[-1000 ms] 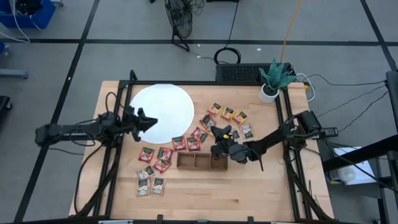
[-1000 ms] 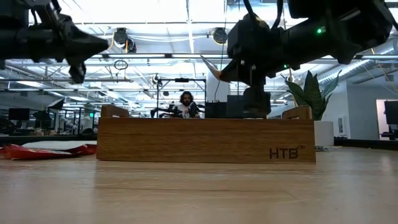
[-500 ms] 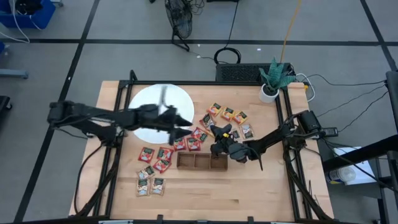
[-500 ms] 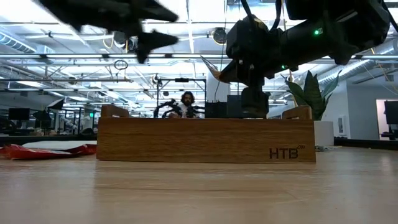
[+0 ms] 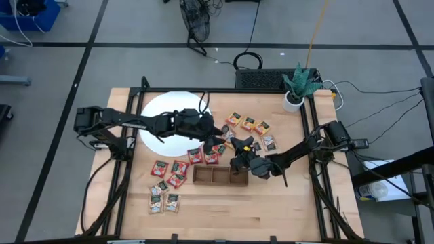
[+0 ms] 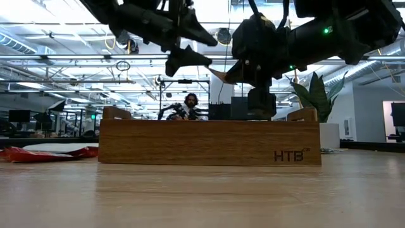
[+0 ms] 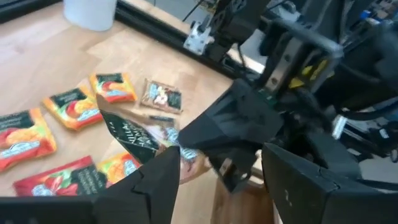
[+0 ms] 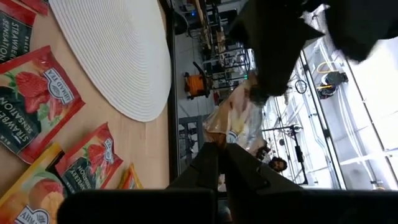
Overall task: Pick & Place Tea
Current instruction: Put the brown tea bag into the middle section of the wooden organizer
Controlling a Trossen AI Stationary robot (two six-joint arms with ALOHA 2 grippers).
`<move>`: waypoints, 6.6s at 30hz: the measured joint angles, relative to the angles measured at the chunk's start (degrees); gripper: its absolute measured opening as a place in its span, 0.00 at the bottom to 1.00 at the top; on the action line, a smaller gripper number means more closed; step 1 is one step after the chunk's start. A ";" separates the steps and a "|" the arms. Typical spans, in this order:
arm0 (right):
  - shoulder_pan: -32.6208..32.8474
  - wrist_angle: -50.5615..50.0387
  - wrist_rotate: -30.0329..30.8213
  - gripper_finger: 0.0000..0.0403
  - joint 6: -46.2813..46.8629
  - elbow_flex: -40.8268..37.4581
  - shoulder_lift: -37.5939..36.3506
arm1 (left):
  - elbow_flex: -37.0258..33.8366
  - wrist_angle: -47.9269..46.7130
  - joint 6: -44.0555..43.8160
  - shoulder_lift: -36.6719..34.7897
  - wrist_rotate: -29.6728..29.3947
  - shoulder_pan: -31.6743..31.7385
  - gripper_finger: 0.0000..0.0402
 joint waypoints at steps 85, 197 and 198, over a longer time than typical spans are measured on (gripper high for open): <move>9.22 -5.07 2.54 0.24 43.89 -11.72 -27.52 | 10.81 -19.48 38.84 14.59 -11.29 -18.92 0.00; 9.38 -11.06 2.53 0.26 46.87 -11.72 -27.50 | 32.76 -48.78 19.23 33.94 -13.61 -20.08 0.00; 9.38 -11.06 2.56 0.26 46.87 -11.72 -27.50 | 32.74 -48.86 19.24 33.94 -14.67 -20.10 0.00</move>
